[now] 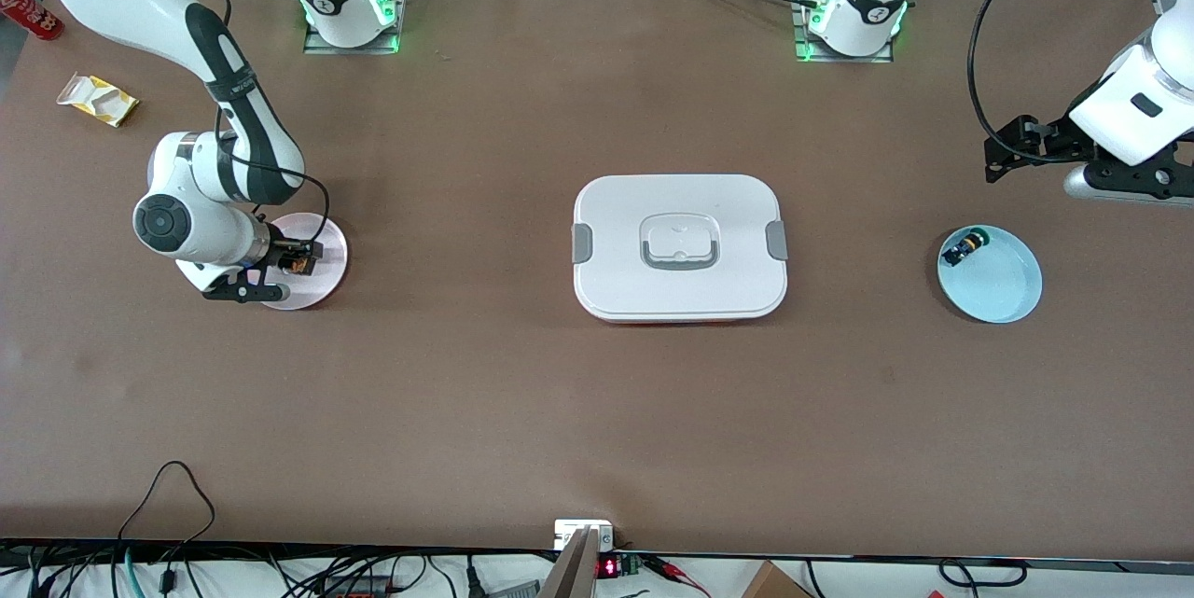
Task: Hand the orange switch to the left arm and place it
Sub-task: 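Lift the orange switch with the right gripper and carry it above the box, then hold the switch with the right gripper while the left gripper reaches it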
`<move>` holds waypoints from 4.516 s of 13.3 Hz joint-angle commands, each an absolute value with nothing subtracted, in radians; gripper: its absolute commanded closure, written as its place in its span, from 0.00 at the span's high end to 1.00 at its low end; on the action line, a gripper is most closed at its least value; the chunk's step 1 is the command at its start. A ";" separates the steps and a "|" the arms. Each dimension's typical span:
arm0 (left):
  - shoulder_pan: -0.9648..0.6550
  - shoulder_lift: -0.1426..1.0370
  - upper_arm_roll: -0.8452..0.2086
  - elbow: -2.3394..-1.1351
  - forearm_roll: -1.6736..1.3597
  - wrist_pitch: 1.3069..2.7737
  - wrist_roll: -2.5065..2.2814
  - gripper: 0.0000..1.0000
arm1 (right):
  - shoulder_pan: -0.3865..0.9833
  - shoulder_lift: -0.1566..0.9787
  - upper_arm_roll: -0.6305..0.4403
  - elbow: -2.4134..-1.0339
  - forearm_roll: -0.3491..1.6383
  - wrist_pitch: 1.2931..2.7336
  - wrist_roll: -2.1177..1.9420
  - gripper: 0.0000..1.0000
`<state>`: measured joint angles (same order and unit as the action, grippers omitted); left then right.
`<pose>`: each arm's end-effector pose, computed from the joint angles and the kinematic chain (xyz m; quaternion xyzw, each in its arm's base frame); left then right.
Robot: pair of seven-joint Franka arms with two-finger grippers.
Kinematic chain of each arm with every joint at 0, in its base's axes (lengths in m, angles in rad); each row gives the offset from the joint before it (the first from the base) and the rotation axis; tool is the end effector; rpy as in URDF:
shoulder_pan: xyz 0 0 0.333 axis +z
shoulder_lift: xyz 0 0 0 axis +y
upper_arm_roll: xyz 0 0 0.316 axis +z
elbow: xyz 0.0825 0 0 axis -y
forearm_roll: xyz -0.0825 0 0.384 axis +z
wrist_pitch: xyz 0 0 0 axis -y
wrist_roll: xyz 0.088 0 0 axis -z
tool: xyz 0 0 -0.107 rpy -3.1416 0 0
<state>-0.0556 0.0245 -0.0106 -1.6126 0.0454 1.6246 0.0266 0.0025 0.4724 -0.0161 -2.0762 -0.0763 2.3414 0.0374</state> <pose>0.5646 -0.0327 0.5958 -0.9986 0.0477 0.0058 0.0226 0.5643 -0.0090 0.1818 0.9942 0.0044 -0.1031 0.0294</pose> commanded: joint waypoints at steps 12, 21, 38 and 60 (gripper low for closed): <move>-0.043 0.048 -0.011 -1.585 0.029 1.608 0.043 1.00 | -0.005 0.315 0.322 -1.801 -0.058 2.086 -0.248 0.08; -0.041 0.048 -0.006 -1.582 0.029 1.609 0.044 1.00 | 0.006 0.261 0.572 -1.746 0.209 2.086 -0.802 0.08; 0.037 0.187 -0.035 -1.560 -0.678 1.435 0.054 1.00 | 0.213 0.262 0.598 -1.741 1.241 2.451 -1.610 0.08; 0.035 -0.073 -0.281 -2.115 -1.532 1.704 0.426 0.93 | 0.258 0.316 0.597 -1.744 1.793 2.444 -2.148 0.08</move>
